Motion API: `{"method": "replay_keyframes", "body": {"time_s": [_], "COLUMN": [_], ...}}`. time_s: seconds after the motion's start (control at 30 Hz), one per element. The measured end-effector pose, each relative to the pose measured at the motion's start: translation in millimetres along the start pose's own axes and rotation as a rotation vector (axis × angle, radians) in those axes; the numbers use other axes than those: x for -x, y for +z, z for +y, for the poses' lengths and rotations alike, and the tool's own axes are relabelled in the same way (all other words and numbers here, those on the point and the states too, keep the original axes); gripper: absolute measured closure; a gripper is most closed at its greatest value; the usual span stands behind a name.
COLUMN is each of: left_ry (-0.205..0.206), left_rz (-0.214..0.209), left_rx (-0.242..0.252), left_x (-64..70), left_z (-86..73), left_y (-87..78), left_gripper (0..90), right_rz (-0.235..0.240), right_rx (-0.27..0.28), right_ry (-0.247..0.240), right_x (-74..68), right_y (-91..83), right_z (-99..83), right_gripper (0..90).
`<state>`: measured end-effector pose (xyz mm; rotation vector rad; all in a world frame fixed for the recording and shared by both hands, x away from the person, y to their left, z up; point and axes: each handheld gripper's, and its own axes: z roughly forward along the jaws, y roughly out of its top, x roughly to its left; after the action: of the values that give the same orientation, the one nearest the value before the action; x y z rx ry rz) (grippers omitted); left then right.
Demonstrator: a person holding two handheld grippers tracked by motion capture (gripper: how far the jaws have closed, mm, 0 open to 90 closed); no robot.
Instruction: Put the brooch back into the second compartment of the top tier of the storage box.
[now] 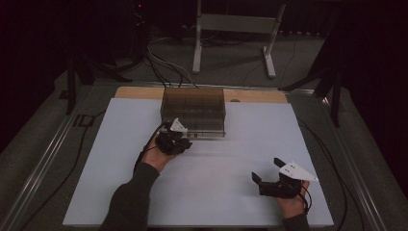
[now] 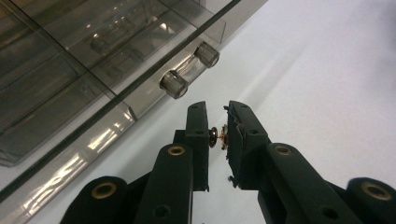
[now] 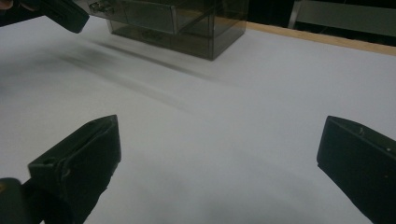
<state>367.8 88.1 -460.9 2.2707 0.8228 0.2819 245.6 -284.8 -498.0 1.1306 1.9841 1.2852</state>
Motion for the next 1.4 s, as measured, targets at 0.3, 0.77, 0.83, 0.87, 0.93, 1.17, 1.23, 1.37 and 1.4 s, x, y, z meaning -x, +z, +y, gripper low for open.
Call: {"method": "replay_keyframes", "body": {"time_s": [0.3,0.77,0.83,0.87,0.93,1.17,1.23,1.37,1.4], "left_ry": [0.005,0.006,0.003,0.006,0.004,-0.004,-0.003,-0.007,-0.005], "left_rz": [-0.004,0.010,0.012,0.014,0.016,0.024,0.027,0.033,0.034], "left_rx": [0.014,0.036,0.042,0.041,0.045,0.053,0.050,0.053,0.052], "left_x": [0.5,-2.7,-3.7,-4.4,-5.6,-10.3,-11.7,-13.9,-14.8], "left_z": [4.9,13.6,15.0,15.9,17.3,21.5,22.4,24.5,25.0], "left_y": [-4.2,-13.9,-15.6,-16.4,-17.8,-21.6,-22.0,-22.6,-22.9], "left_gripper": [80.1,80.2,80.1,80.1,80.1,80.1,80.1,80.1,80.1], "right_rz": [0.000,0.001,0.001,0.002,0.002,0.002,0.002,0.004,0.004], "right_rx": [0.000,-0.003,-0.002,-0.002,-0.002,-0.002,-0.002,-0.002,-0.002], "right_ry": [0.001,0.000,-0.001,-0.001,-0.001,0.001,0.000,0.000,0.001], "right_x": [-0.1,-0.2,-0.2,-0.2,-0.2,-0.1,-0.2,-0.2,-0.3], "right_y": [-0.1,0.2,0.2,0.2,0.1,0.3,0.4,0.8,1.0], "right_z": [0.0,-0.1,-0.1,-0.1,-0.1,-0.1,-0.1,-0.1,0.0], "right_gripper": [0.2,0.2,0.2,0.2,0.2,0.2,0.2,0.2,0.2]}}
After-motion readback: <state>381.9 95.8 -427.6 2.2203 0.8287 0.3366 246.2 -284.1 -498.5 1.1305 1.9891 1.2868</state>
